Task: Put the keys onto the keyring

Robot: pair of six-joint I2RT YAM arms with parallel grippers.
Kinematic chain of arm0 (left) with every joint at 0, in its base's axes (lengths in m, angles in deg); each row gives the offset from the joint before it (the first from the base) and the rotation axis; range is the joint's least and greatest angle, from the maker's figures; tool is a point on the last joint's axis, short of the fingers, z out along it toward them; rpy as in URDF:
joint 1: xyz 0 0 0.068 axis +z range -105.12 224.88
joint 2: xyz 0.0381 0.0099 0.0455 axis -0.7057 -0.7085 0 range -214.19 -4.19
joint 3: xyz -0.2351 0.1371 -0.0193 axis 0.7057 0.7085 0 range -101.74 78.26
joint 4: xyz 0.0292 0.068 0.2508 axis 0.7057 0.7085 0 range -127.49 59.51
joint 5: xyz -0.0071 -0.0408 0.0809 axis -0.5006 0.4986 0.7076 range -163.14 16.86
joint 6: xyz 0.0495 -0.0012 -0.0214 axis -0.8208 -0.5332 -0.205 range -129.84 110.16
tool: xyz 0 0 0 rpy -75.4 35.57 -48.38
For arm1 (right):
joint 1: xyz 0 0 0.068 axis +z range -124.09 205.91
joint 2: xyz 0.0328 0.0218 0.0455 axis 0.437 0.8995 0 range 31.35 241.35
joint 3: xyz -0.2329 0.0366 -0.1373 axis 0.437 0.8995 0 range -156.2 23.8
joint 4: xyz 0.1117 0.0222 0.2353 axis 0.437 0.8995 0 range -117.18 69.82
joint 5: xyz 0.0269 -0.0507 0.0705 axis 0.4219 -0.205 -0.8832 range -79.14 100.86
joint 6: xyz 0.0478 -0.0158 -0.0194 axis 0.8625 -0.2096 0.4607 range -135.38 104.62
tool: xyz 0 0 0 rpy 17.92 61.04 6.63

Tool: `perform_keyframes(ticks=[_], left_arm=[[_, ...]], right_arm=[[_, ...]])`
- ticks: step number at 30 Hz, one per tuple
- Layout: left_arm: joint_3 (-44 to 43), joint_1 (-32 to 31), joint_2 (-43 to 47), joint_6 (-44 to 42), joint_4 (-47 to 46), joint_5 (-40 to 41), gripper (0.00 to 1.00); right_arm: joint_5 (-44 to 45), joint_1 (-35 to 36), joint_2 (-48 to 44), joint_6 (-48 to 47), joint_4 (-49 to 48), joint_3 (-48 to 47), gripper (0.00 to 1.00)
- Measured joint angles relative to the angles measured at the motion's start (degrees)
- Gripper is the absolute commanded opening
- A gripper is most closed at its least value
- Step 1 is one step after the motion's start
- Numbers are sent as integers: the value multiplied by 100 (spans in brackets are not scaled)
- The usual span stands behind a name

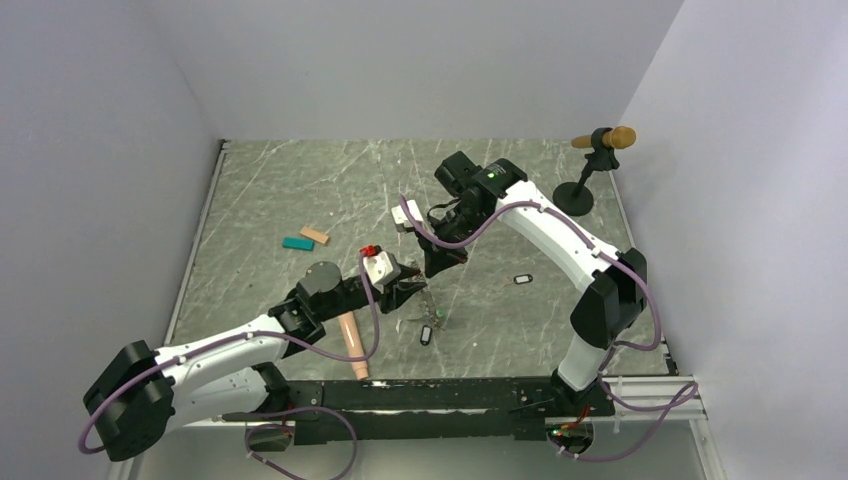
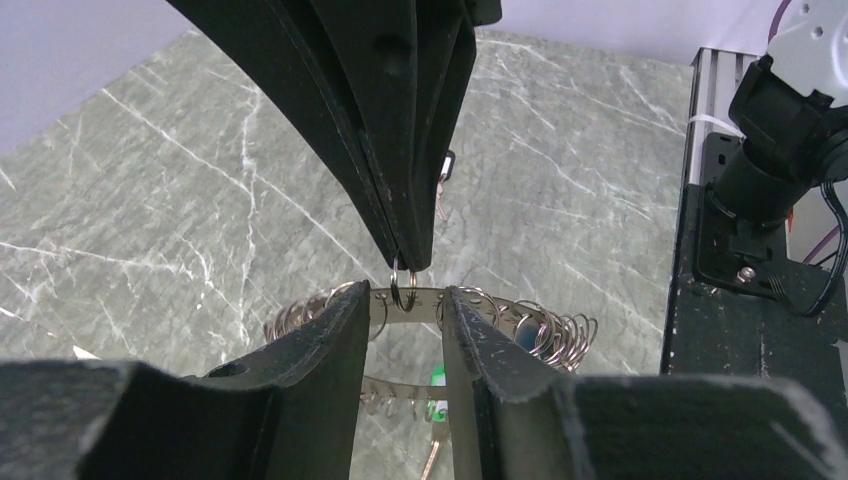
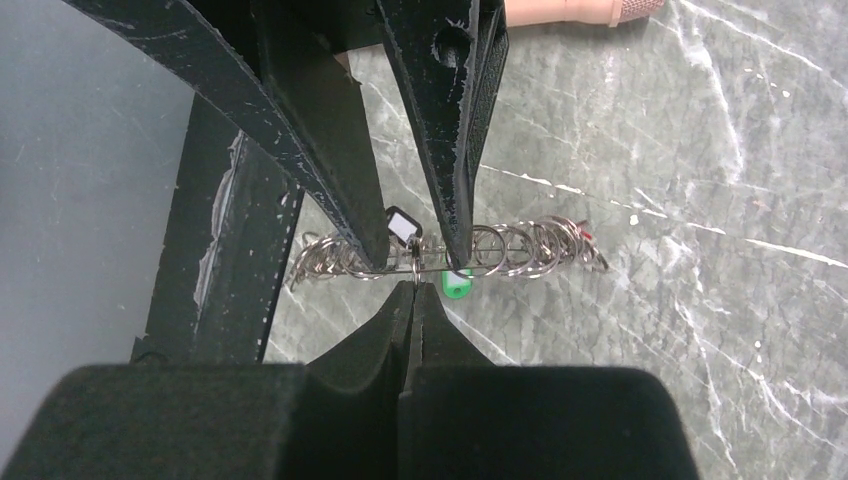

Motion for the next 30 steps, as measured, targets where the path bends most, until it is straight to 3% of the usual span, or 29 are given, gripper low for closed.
perform_keyframes(ticks=[11,19,27,30], left_arm=[[-28,0,-9,138,-177,-2,27],[-92,2,-22,188,-96,7,0],[-223,11,-92,197,98,0,0],[-216,11,-72,201,98,39,0]], right_arm=[[-4,20,0,-2,0,0,0],[4,20,0,-11,28,0,0],[50,15,0,-63,74,0,0],[44,15,0,-63,72,0,11]])
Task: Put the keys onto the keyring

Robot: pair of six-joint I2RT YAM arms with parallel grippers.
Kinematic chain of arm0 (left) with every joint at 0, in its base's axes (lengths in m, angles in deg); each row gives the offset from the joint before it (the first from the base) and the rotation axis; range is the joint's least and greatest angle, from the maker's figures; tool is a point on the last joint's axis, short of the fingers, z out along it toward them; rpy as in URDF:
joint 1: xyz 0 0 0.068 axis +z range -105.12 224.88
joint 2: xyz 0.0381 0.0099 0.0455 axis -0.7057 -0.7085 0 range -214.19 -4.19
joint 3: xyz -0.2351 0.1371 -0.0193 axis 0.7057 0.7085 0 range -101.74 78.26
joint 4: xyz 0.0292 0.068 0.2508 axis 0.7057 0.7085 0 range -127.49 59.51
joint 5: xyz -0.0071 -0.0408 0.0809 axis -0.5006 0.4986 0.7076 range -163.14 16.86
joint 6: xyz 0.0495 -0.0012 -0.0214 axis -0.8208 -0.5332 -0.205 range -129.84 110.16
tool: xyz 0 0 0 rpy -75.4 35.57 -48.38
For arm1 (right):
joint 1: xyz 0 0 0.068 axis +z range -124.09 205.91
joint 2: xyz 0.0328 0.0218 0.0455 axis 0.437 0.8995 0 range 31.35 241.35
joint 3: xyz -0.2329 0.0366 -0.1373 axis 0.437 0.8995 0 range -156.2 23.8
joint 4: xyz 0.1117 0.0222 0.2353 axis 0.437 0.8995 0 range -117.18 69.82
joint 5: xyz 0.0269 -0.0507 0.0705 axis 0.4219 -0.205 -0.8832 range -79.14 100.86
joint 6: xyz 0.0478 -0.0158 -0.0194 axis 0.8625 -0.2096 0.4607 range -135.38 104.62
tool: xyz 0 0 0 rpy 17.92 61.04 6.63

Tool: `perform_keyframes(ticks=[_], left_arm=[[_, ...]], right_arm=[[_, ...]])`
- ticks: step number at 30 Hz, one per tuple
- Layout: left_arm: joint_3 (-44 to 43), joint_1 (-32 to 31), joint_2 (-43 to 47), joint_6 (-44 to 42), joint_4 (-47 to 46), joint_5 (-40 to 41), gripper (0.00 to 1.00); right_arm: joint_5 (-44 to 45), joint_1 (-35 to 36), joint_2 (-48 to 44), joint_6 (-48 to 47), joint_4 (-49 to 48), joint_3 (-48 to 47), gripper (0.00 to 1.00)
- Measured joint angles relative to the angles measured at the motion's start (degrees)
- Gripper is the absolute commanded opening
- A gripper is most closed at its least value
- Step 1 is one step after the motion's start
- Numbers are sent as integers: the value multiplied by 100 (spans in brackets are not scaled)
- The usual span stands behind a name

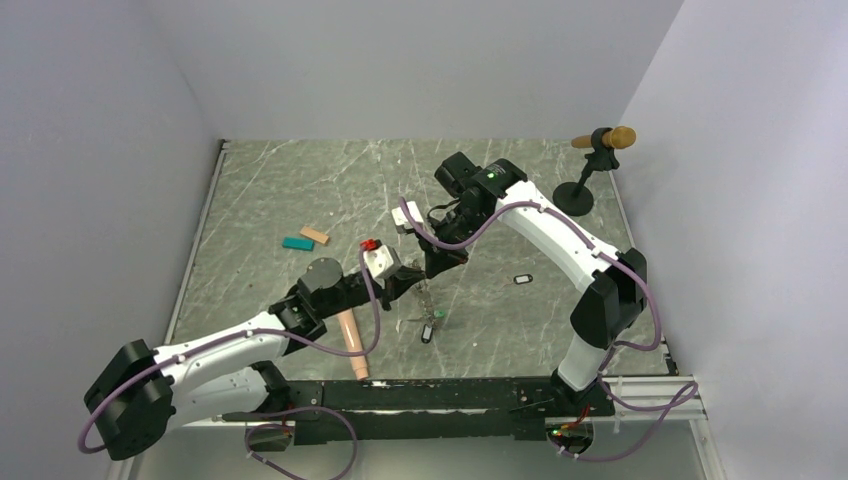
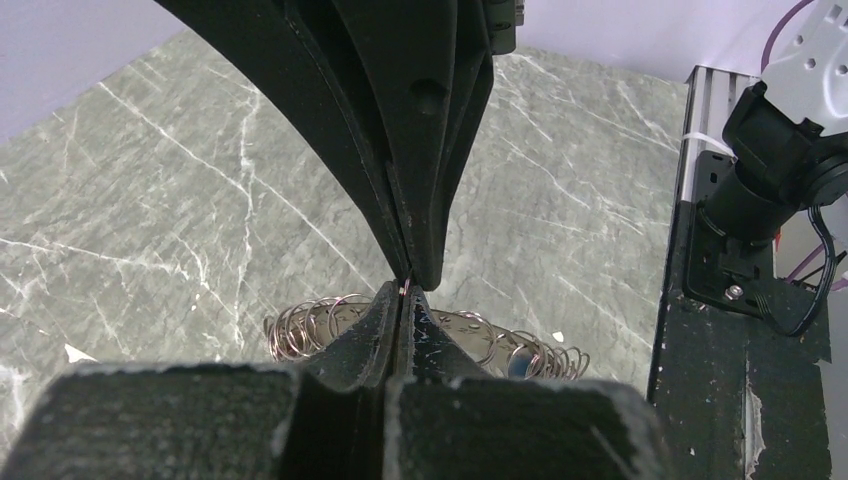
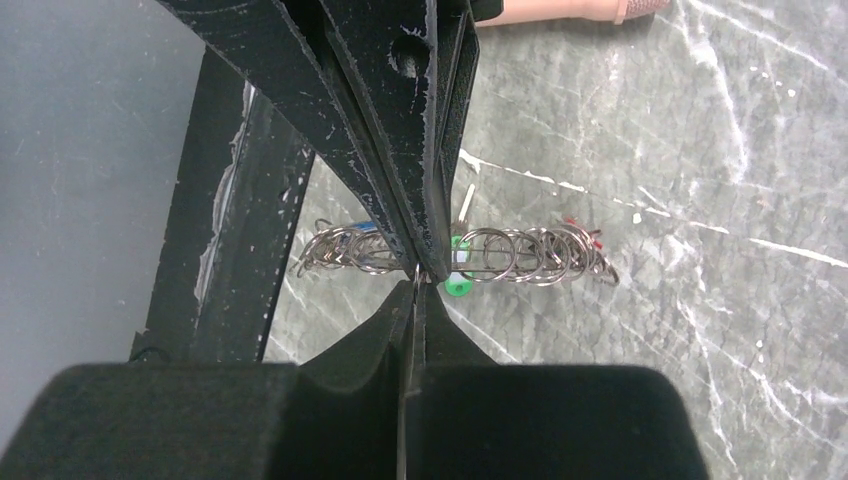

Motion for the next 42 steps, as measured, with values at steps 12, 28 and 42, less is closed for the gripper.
perform_keyframes(ticks=[12,28,42], left_arm=[[1335,0,601,319,-1613,282,0],[1904,28,688,396,-3491,-24,0],[1904,28,544,472,-3521,-190,0]], right_arm=[[-638,-2,-98,-243,28,28,45],[-1578,-44,-859,-380,-1102,1445,46],[-1742,-44,-881,-129,-1469,1460,33]])
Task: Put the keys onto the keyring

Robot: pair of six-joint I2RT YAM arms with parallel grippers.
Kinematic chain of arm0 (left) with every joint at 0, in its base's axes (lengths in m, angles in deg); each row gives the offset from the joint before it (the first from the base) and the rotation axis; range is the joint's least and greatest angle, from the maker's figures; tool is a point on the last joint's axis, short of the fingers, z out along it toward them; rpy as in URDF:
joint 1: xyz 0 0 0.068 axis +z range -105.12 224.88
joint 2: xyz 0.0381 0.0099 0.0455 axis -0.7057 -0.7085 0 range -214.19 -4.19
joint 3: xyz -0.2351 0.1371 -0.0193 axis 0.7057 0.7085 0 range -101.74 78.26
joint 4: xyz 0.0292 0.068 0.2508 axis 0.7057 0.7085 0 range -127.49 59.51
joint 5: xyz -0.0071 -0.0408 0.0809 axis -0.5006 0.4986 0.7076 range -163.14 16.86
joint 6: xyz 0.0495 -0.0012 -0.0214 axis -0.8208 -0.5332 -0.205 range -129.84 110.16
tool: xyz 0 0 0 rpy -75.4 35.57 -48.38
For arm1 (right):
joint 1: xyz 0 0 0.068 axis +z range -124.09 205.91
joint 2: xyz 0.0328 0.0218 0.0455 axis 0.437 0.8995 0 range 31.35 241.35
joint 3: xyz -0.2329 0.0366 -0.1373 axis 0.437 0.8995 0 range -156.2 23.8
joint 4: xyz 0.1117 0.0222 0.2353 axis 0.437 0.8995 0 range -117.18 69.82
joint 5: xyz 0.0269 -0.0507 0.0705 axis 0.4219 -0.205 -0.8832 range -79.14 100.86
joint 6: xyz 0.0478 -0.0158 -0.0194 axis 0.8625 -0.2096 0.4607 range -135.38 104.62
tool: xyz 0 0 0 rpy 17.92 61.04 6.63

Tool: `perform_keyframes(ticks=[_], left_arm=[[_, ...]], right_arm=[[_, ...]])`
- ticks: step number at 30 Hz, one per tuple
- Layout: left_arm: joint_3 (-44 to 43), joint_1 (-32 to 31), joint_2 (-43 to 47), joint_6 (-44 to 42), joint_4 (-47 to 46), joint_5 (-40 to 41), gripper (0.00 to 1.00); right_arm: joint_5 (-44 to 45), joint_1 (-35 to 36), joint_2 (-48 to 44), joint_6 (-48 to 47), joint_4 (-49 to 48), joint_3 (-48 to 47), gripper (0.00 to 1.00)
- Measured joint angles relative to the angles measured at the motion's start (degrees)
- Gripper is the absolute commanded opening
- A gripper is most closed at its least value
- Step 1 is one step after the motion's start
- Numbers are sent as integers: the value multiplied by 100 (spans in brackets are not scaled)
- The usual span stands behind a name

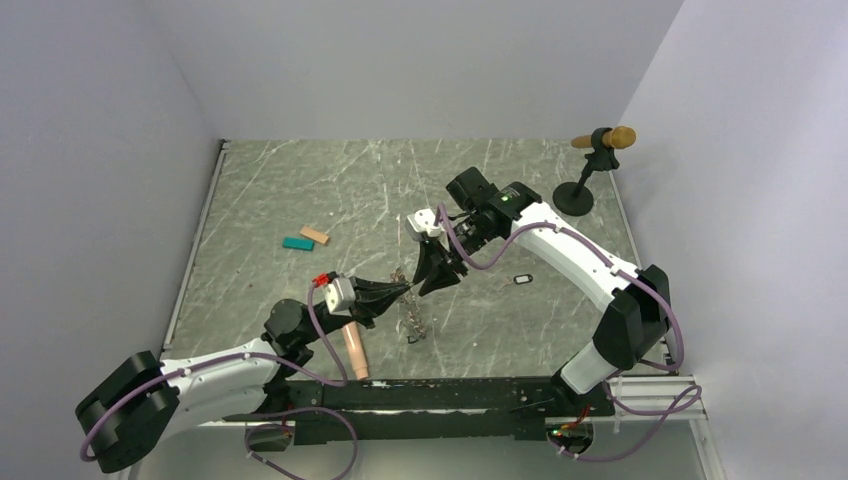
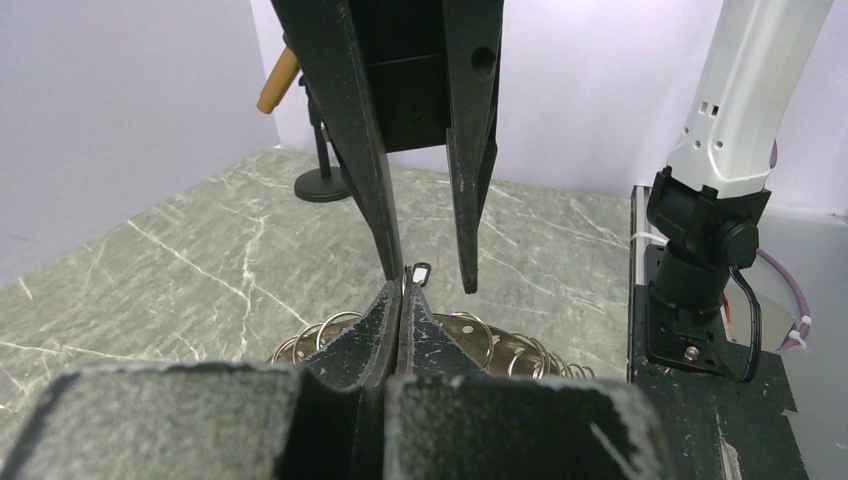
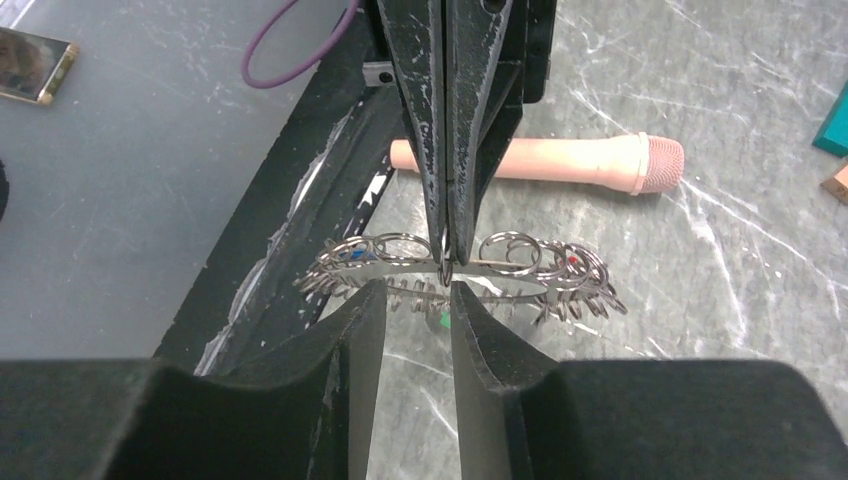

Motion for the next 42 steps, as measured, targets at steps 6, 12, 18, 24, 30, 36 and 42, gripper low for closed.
perform_keyframes(ticks=[6,12,18,24,30,36,42], left_arm=[[0,0,-39,81,-22,2,0],[0,0,-39,111,-72,4,0],[0,0,-92,153,-146,7,0],[0,0,-260,247,-284,17,0],[0,0,-262,227,-299,4,0],[2,50,304,-229,61,-481,0],[-44,396,1307,-732,748,-1639,0]], right_arm=[[-155,0,0,-4,2,0,29],[-238,-4,0,0,-17,0,27],[-282,-4,0,81,-109,22,27],[-286,-7,0,181,-195,66,24],[-280,-9,0,177,-166,74,42],[-221,-127,-83,-334,345,52,55],[-188,-267,-702,-835,579,201,57]])
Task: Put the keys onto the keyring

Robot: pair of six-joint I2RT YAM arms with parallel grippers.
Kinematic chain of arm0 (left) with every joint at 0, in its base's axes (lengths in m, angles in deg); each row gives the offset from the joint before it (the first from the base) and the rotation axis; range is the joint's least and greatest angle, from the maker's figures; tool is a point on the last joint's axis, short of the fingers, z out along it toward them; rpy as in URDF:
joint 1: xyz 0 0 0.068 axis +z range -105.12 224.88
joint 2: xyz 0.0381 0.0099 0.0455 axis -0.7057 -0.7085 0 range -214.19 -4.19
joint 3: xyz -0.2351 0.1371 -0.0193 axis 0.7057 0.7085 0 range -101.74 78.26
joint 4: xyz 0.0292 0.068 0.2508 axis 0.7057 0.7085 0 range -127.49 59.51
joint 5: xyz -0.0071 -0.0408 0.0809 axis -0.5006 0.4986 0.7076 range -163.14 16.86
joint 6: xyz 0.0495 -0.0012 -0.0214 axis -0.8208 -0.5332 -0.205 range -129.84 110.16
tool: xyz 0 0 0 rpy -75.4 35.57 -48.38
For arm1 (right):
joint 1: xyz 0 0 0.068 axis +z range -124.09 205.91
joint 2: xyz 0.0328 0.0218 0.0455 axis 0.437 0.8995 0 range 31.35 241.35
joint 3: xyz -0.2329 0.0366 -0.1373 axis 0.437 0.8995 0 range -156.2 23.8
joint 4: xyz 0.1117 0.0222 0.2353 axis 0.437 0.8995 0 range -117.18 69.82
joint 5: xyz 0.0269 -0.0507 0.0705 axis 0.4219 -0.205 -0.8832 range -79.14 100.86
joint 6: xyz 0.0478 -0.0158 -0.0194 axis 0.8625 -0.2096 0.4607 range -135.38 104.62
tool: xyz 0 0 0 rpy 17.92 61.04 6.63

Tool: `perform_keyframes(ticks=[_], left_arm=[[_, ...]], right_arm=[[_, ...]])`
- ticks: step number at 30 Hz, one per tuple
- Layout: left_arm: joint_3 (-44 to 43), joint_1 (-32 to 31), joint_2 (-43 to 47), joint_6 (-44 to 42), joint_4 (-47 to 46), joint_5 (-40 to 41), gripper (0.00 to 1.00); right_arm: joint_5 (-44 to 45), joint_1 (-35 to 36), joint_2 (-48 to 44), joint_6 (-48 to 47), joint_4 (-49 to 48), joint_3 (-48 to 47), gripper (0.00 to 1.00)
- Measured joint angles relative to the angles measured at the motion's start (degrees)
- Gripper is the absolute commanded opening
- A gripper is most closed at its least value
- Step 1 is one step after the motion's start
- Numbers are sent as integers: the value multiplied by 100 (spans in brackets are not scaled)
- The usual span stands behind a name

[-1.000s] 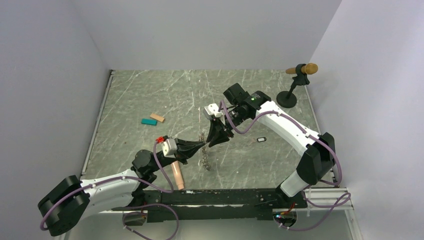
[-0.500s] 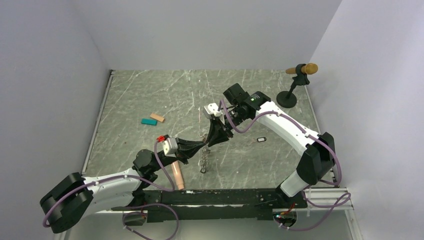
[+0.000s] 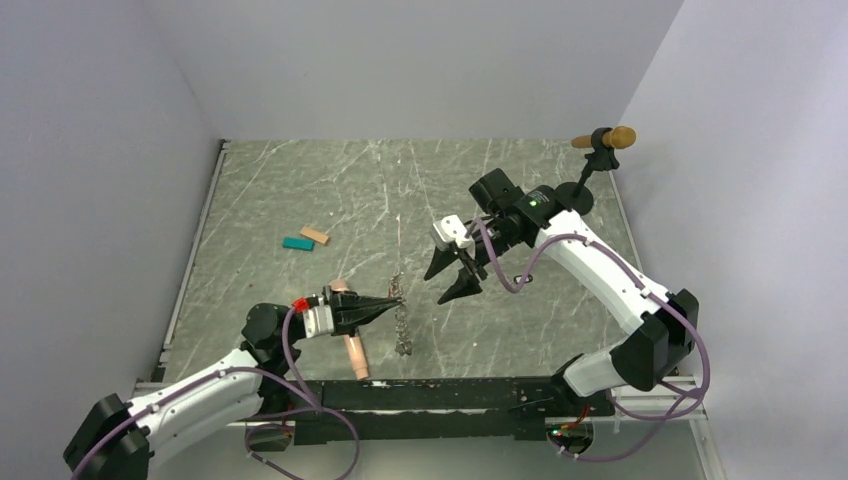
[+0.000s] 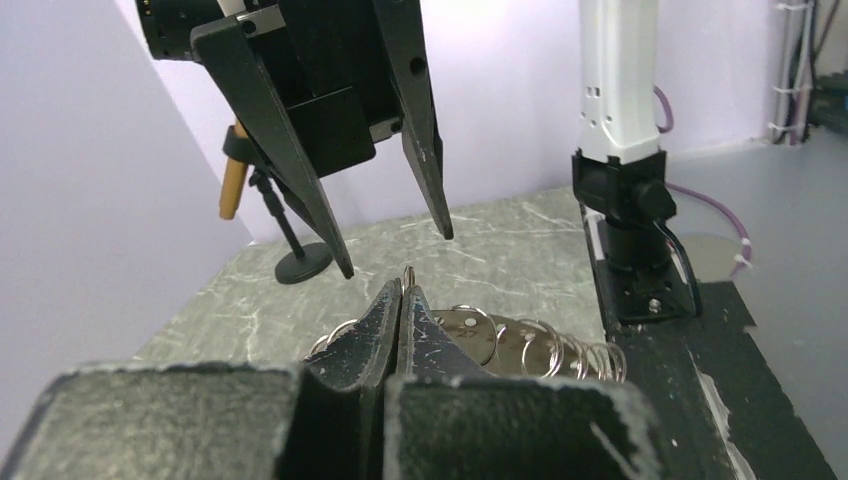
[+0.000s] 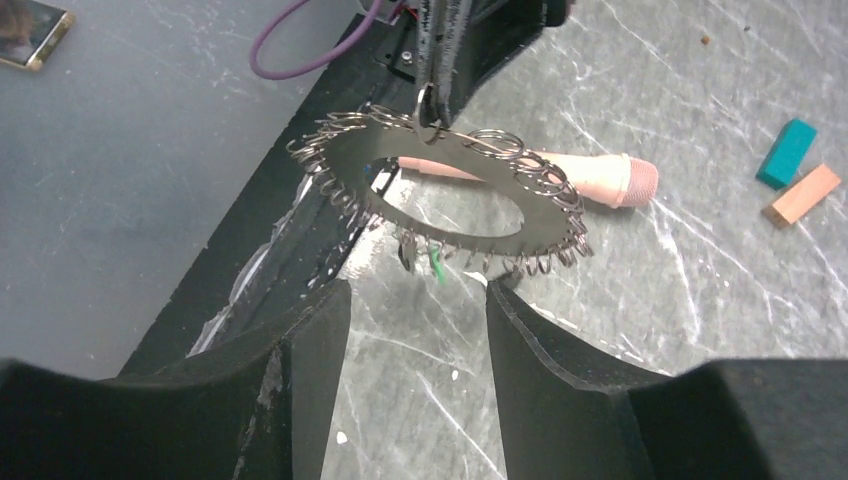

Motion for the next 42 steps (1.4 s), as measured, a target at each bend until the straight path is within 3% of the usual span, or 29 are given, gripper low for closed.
perform_keyframes(ticks=[7,17,23,33,42], left_arm=[[-376,396,144,63,586,-1204,0],[-584,507,63,245,667,-1770,0],[-614,761,81,267,901,-1349,0],[-1921,1880,-199,378,2280,-1137,0],[-1926,2295,-293,479,2435,-1423,0]], right_arm=[[-109,9,-39,-745,492,76,59],[-116,-4,-42,-1084,717,140,60],[-83,-647,-125,-162,-101,470,61],[223,-3272,-800,2264,-2474,1910,66],[326,-4146,-866,3348,-3504,2448,78]])
